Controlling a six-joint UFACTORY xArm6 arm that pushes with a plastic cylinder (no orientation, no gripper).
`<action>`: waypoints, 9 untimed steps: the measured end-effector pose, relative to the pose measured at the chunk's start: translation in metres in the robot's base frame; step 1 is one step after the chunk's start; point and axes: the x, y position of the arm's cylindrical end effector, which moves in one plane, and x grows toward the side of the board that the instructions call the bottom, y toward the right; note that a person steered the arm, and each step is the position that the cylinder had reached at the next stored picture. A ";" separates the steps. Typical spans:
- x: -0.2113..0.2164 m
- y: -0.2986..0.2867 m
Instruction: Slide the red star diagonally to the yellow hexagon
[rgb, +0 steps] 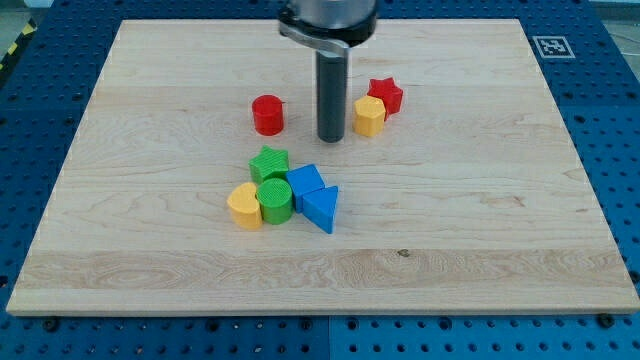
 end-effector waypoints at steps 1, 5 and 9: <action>0.000 -0.014; -0.051 0.005; -0.049 0.049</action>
